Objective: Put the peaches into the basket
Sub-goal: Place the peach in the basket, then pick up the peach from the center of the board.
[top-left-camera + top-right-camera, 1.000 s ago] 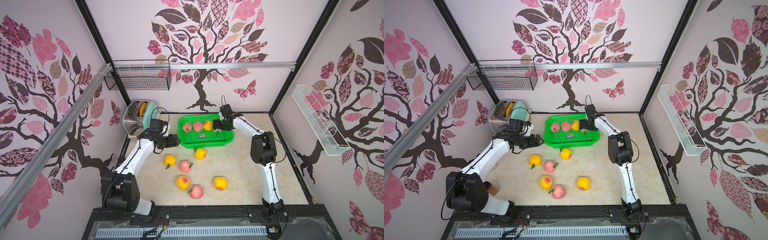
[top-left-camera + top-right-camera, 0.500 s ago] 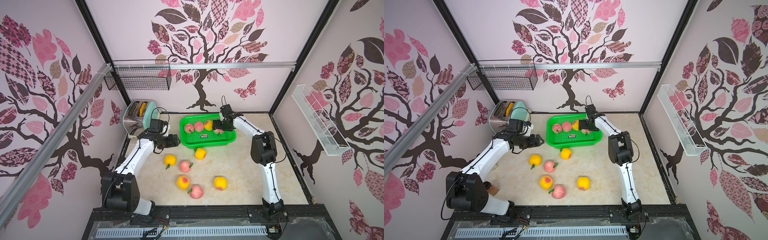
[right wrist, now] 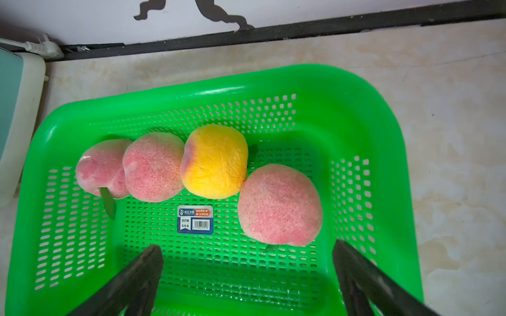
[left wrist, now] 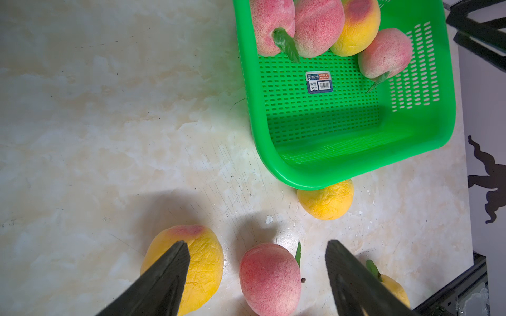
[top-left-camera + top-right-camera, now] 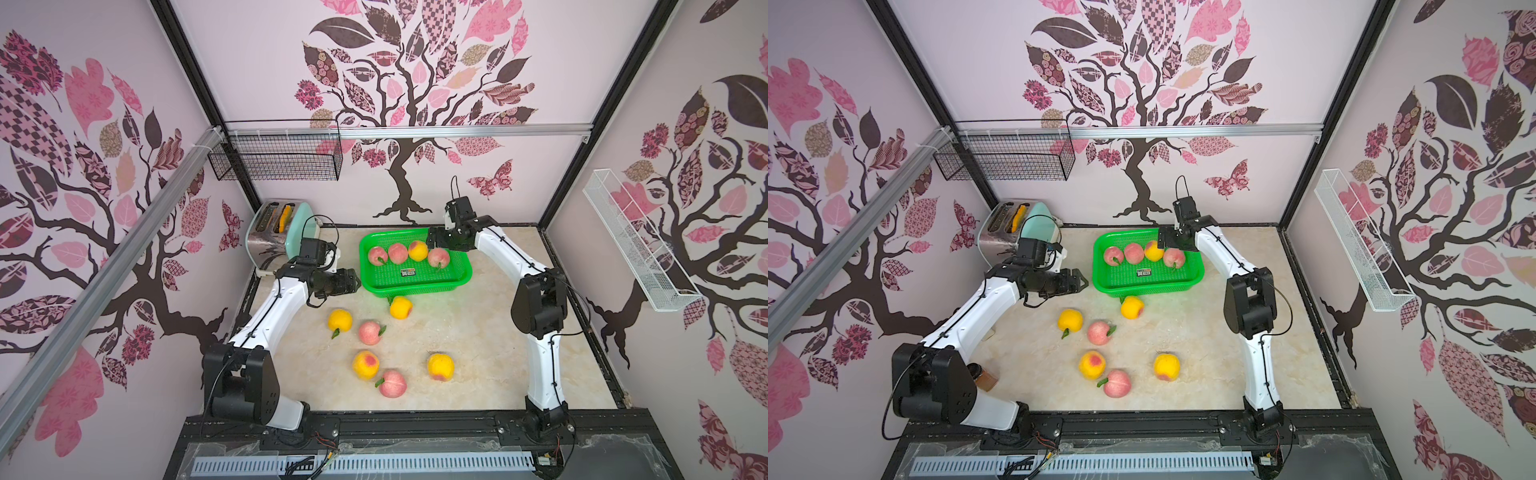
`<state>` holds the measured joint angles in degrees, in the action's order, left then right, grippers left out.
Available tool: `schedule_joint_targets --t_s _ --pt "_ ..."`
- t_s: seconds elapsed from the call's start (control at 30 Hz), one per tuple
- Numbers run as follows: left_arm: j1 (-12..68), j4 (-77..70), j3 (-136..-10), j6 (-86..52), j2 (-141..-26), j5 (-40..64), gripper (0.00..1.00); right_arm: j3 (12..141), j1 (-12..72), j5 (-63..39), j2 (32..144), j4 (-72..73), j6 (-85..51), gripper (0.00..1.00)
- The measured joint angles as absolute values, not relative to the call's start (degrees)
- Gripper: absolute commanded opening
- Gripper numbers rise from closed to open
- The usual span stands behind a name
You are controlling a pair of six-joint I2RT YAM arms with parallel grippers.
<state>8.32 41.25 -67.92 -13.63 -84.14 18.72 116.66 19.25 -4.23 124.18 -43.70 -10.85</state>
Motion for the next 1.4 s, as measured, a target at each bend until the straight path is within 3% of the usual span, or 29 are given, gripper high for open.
schedule_joint_targets --t_s 0.5,1.4 --pt "8.32 41.3 -67.92 -13.63 -84.16 18.72 0.82 111.15 19.27 -10.11 119.61 -43.2 -8.58 0.97" --pt "8.32 41.52 -67.92 -13.67 -87.18 19.73 0.82 69.17 19.25 -10.98 91.81 -23.79 -7.01 0.95"
